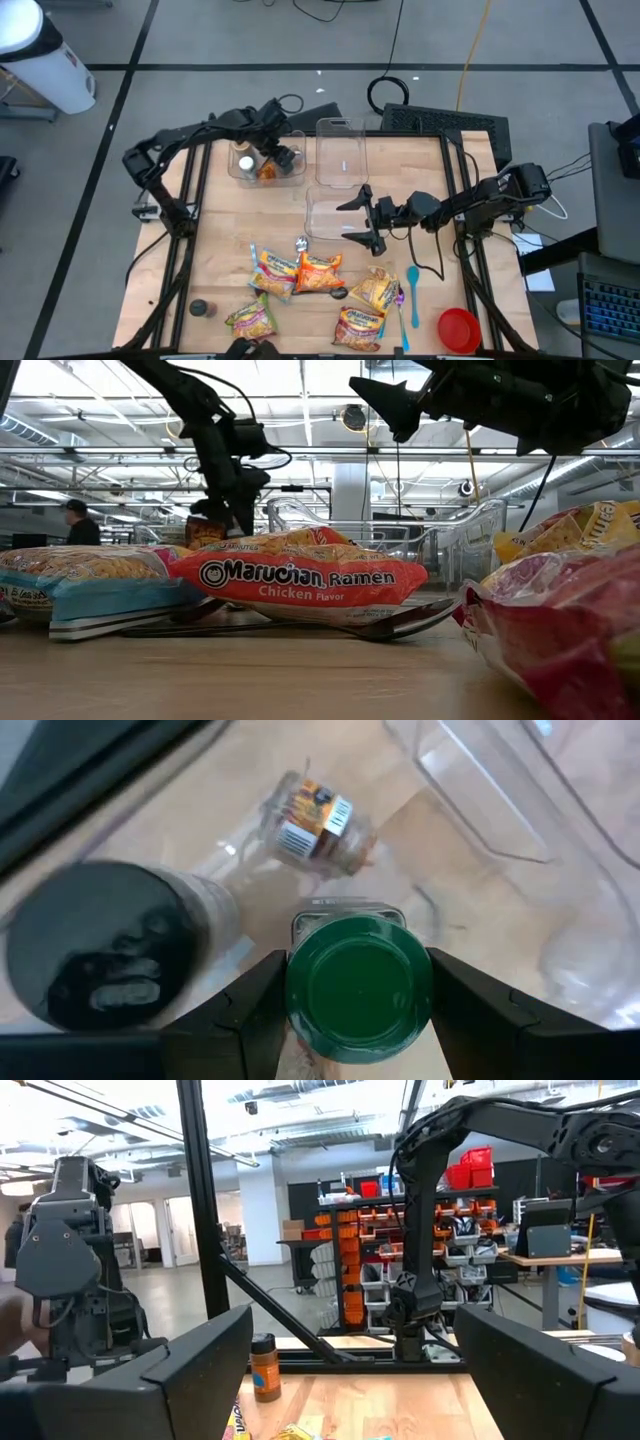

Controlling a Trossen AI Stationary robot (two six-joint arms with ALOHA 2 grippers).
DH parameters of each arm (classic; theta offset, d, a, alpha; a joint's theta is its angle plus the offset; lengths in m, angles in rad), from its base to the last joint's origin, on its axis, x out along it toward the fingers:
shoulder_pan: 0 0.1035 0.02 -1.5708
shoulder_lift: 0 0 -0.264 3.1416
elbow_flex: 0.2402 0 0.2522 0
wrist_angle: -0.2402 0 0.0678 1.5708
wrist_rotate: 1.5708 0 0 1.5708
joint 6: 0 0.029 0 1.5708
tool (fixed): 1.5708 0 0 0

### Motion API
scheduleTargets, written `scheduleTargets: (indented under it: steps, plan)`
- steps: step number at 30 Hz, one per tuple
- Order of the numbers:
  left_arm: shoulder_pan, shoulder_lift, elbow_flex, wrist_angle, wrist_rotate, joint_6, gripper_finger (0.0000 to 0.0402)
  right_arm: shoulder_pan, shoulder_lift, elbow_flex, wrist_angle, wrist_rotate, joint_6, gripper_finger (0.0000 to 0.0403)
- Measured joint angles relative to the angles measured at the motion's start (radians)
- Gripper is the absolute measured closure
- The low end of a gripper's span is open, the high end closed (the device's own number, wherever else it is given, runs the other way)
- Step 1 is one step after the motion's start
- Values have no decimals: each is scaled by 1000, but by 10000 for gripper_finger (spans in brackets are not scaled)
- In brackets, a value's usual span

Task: Pick & Place Food Item
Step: Put the green seasoning bottle into the top left transparent container

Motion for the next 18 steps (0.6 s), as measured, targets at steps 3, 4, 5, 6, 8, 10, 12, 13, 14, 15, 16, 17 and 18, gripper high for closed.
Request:
scheduleTargets:
  steps: [3,4,5,6,8,10,12,13,14,15,16,17,18]
  plan:
    - [-3,8,1,5,-15,0,194,0,0,0,-2,0,0,62]
    - [-4,8,1,5,-19,0,194,0,0,0,-2,0,0,62]
    - [-6,8,1,7,-22,0,194,0,0,0,-3,0,0,62]
    - [-9,8,1,8,-25,0,194,0,0,0,-3,0,0,62]
    - [-13,7,0,8,-27,0,194,0,0,0,-7,0,0,62]
    - [-19,7,0,8,-28,0,194,0,0,0,-11,0,0,62]
    - [-26,7,0,8,-29,0,193,0,0,0,-16,0,0,62]
    - [-30,7,0,6,-29,0,180,0,0,0,-21,0,0,62]
    - [-34,7,-1,5,-29,0,158,0,0,0,-23,0,0,62]
    - [-37,11,-3,3,-27,-1,130,0,0,0,-24,0,0,62]
    - [-42,13,-5,-4,-30,-1,103,0,0,0,-25,0,0,62]
    - [-45,15,-7,-12,-29,-1,76,0,0,0,-26,0,0,62]
    - [-49,14,-8,-15,-29,-2,51,0,0,0,-26,0,0,62]
